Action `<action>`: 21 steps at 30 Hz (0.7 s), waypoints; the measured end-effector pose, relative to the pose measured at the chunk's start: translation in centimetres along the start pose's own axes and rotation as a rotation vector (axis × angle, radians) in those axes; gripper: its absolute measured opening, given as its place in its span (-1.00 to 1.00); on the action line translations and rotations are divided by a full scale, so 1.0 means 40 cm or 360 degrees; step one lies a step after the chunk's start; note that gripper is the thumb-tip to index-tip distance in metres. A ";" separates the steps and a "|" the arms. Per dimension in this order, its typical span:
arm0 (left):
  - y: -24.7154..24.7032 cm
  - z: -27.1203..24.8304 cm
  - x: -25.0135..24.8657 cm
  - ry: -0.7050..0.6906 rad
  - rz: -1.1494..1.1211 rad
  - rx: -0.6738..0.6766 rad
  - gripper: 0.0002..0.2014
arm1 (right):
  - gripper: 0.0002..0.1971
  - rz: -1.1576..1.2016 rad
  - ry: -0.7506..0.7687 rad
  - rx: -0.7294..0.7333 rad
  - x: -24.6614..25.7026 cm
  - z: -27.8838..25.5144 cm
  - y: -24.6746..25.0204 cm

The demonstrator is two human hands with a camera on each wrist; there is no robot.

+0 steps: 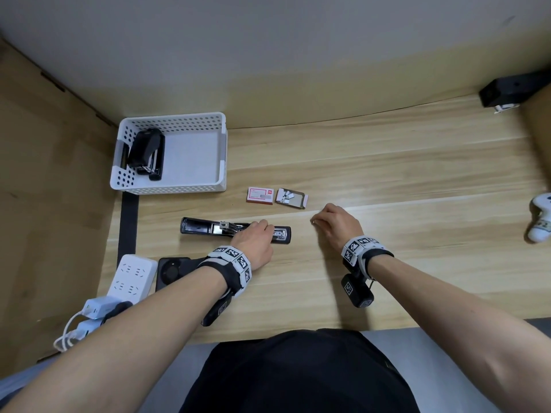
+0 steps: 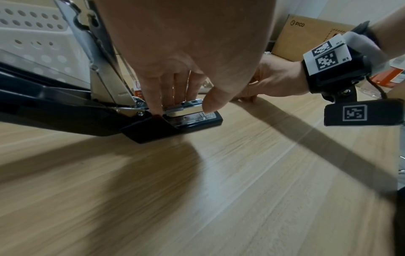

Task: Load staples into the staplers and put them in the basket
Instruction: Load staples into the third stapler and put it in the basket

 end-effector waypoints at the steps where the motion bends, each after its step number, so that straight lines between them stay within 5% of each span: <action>1: 0.000 0.001 0.000 -0.0002 0.0003 0.0001 -0.65 | -0.83 0.0003 -0.0012 0.0000 -0.001 0.004 0.000; 10: -0.004 0.006 0.003 -0.0001 -0.0016 0.0016 -0.65 | -0.79 -0.0041 0.0024 0.0033 0.017 0.026 0.003; 21: -0.001 0.011 0.007 -0.0023 -0.0029 0.0023 -0.65 | -0.94 0.0552 -0.0284 0.0042 -0.003 0.026 0.043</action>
Point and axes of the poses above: each hand's wrist, its own z-axis towards the middle knuckle, its own y-axis out of the back of the hand, x = y × z, the point moved 9 cm from there along z, towards the middle knuckle, and after that the axes turned 9 degrees about -y, right-handed, at the moved point
